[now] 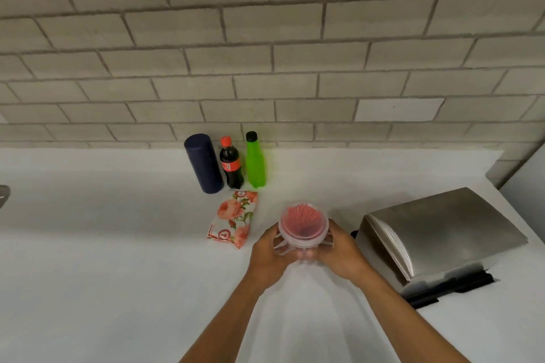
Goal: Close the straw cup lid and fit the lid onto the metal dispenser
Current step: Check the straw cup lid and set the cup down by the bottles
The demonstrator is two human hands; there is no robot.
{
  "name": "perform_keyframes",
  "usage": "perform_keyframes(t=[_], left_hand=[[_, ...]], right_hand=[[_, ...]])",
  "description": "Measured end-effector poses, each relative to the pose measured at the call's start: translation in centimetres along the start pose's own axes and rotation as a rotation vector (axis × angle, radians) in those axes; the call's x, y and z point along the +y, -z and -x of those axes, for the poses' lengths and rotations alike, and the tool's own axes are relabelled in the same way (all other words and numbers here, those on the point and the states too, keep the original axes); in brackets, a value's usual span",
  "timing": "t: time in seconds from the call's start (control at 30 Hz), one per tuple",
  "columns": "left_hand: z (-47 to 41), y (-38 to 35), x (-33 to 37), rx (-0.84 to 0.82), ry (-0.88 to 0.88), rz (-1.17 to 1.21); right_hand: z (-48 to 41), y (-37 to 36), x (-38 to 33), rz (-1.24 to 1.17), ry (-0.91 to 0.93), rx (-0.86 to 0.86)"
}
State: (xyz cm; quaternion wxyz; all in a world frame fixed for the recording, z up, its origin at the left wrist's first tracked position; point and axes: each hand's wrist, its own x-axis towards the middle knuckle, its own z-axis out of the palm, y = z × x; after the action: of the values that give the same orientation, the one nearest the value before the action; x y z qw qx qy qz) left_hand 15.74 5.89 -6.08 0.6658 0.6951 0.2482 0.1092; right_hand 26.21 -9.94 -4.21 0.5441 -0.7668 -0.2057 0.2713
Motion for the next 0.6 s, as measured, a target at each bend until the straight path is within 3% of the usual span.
perform_keyframes(t=[0.27, 0.6], left_hand=[[-6.3, 0.8, 1.4, -0.052, -0.037, -0.117], [-11.8, 0.7, 3.6, -0.079, -0.093, -0.090]], right_hand=[[-5.5, -0.8, -1.5, 0.115, -0.090, 0.114], [-10.8, -0.6, -2.7, 0.069, -0.019, 0.207]])
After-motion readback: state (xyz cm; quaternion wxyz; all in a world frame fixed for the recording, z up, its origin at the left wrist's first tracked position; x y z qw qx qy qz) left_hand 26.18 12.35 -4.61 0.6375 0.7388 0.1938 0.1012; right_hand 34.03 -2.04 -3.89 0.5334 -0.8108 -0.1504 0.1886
